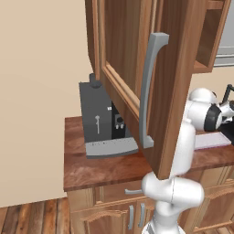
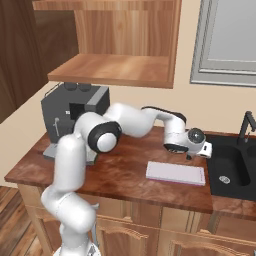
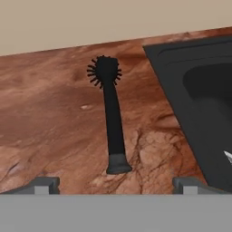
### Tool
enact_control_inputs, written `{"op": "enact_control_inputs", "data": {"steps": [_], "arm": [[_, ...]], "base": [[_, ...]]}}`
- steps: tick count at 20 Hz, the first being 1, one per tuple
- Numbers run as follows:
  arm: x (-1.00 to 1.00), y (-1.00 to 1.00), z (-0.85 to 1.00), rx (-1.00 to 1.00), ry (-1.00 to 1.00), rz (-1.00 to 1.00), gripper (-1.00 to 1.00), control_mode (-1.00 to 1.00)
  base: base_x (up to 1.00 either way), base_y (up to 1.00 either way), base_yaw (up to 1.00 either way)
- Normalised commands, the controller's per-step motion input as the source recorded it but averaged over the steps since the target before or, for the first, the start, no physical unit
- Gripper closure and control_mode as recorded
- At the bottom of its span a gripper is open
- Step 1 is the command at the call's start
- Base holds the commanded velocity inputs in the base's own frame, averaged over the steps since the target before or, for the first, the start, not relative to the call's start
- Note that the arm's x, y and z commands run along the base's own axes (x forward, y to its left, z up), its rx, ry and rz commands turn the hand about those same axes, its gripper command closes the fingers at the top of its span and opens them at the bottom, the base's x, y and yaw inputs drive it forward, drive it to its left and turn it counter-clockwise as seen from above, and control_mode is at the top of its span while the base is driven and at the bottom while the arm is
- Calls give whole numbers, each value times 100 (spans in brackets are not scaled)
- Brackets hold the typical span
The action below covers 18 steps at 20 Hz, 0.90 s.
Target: Open the cabinet. Pick the dish brush and place it next to the sink. Then close the cabinet.
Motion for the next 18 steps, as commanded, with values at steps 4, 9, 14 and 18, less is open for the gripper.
{"op": "enact_control_inputs", "data": {"steps": [4, 9, 14, 18], "arm": [[-53, 14, 46, 0, 0, 8, -100, -100], [-49, 25, 47, -2, 0, 11, -100, -100], [-50, 19, 32, -3, 0, 11, -100, -100], [-44, 17, 24, -5, 0, 11, -100, -100]], "base": [[0, 0, 0], [0, 0, 0], [0, 0, 0], [0, 0, 0]]}}
